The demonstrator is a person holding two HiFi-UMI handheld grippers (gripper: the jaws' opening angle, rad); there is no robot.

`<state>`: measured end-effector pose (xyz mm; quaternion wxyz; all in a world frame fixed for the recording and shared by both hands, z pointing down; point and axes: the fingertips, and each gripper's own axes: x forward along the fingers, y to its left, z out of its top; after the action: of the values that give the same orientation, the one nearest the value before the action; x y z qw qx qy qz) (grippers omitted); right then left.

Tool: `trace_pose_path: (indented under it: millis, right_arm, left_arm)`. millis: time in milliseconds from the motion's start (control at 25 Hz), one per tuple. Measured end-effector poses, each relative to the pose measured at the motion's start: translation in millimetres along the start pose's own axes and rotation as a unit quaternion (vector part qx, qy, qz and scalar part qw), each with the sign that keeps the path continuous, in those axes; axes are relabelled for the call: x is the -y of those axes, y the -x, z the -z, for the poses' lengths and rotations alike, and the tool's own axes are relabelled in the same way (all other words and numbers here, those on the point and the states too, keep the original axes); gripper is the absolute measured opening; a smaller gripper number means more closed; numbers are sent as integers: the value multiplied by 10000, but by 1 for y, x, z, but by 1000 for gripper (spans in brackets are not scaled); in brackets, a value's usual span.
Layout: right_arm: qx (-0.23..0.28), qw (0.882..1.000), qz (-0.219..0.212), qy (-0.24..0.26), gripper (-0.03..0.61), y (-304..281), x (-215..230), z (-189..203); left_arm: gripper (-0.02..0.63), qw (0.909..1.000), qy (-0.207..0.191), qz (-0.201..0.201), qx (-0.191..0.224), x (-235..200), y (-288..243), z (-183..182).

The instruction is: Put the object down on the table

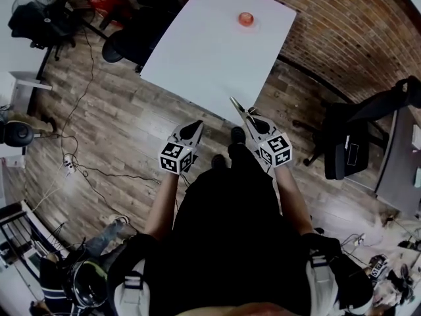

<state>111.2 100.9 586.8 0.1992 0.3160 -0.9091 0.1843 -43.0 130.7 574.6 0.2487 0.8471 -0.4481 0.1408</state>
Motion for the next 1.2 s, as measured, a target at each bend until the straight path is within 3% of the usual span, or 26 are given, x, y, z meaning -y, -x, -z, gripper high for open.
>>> trace_pose_path:
  millis: [800,1200]
  right_arm:
    - [-274,9969,-677,301,5,-53,72,-43]
    - [-336,9919,-1111,525,5,-77,98,-59]
  left_arm:
    - [21,9972,299,-660,188,-29,-55,-54]
    - [21,9919,519,-1127,279,-38,-70,-63]
